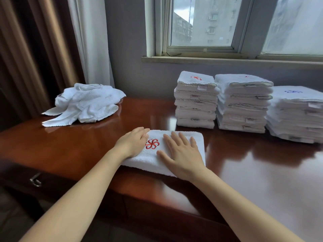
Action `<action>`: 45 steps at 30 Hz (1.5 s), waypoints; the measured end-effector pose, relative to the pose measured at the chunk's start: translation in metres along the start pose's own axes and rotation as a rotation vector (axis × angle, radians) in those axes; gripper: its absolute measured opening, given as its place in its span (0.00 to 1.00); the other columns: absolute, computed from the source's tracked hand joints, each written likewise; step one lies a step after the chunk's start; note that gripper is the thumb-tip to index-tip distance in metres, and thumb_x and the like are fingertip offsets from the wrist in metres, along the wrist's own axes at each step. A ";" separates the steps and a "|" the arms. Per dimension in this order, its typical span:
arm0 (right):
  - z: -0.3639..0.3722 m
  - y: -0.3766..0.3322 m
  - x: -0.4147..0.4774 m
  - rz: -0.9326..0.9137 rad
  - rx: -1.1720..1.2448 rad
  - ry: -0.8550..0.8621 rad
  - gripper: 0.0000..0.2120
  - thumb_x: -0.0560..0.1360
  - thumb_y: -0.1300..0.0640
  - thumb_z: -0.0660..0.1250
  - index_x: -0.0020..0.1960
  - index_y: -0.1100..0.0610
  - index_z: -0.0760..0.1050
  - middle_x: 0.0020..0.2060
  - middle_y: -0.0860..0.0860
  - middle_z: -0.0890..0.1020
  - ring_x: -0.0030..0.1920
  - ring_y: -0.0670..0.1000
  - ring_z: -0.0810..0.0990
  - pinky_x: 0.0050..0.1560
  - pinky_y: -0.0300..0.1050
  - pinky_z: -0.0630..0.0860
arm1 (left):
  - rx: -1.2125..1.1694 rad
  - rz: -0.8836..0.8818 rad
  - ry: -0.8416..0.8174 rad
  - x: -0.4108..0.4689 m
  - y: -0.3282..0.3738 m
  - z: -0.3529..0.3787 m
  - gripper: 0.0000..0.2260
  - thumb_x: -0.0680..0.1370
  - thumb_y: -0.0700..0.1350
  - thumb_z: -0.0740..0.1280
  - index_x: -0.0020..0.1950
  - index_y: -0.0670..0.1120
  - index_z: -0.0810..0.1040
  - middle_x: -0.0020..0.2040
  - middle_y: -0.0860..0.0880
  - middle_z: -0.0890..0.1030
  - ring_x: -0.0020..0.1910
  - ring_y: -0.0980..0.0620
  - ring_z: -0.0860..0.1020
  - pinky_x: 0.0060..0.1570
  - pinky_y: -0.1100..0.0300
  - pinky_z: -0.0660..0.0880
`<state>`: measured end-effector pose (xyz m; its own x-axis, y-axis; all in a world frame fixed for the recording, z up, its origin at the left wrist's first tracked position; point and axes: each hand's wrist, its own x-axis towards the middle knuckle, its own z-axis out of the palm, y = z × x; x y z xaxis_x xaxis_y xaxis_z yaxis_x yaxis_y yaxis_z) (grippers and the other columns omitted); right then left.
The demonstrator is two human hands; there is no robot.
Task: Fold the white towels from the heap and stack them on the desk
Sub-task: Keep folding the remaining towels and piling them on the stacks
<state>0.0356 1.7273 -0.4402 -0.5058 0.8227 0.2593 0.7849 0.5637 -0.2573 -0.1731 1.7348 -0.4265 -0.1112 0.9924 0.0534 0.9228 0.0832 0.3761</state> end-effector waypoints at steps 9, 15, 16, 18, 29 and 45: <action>-0.014 0.009 -0.026 -0.457 0.099 0.079 0.11 0.77 0.48 0.65 0.57 0.52 0.74 0.61 0.46 0.73 0.63 0.49 0.72 0.70 0.46 0.58 | 0.049 -0.069 -0.082 -0.003 0.011 -0.001 0.22 0.85 0.52 0.45 0.80 0.56 0.54 0.81 0.49 0.48 0.80 0.48 0.41 0.76 0.48 0.45; -0.025 0.041 -0.043 -0.400 0.179 0.049 0.08 0.74 0.55 0.67 0.53 0.50 0.76 0.62 0.43 0.75 0.67 0.44 0.70 0.74 0.50 0.56 | 0.378 -0.132 -0.092 -0.027 0.043 -0.009 0.24 0.83 0.57 0.45 0.77 0.52 0.61 0.72 0.41 0.68 0.69 0.40 0.68 0.61 0.48 0.67; -0.029 0.049 -0.048 -0.374 0.181 0.058 0.09 0.73 0.56 0.67 0.52 0.50 0.76 0.62 0.42 0.75 0.68 0.43 0.69 0.74 0.49 0.55 | 0.462 -0.141 -0.098 -0.032 0.052 -0.010 0.25 0.82 0.59 0.45 0.75 0.51 0.64 0.69 0.41 0.71 0.66 0.41 0.71 0.56 0.50 0.67; -0.037 0.068 -0.056 -0.310 0.159 0.087 0.10 0.71 0.60 0.66 0.50 0.50 0.77 0.62 0.41 0.77 0.70 0.42 0.67 0.73 0.47 0.55 | 0.610 -0.143 -0.130 -0.041 0.070 -0.014 0.28 0.81 0.63 0.44 0.69 0.49 0.72 0.62 0.44 0.77 0.60 0.44 0.76 0.49 0.53 0.66; -0.074 0.108 -0.089 0.166 0.104 0.108 0.08 0.78 0.53 0.63 0.52 0.50 0.80 0.56 0.46 0.77 0.61 0.49 0.73 0.61 0.46 0.71 | 0.229 -0.038 -0.425 -0.072 0.124 -0.010 0.22 0.78 0.65 0.56 0.62 0.52 0.73 0.42 0.49 0.86 0.31 0.53 0.84 0.51 0.56 0.79; -0.114 0.078 -0.084 0.626 0.727 -0.270 0.33 0.75 0.64 0.68 0.77 0.55 0.59 0.50 0.51 0.75 0.45 0.50 0.77 0.41 0.44 0.80 | -0.675 0.014 -0.614 -0.045 0.099 -0.008 0.36 0.75 0.33 0.69 0.79 0.50 0.59 0.71 0.53 0.71 0.63 0.54 0.76 0.55 0.59 0.77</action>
<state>0.1803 1.6940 -0.3757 -0.2112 0.9252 -0.3152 0.5735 -0.1439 -0.8065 -0.0794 1.6981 -0.3843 0.2927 0.8829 -0.3671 0.4891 0.1917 0.8509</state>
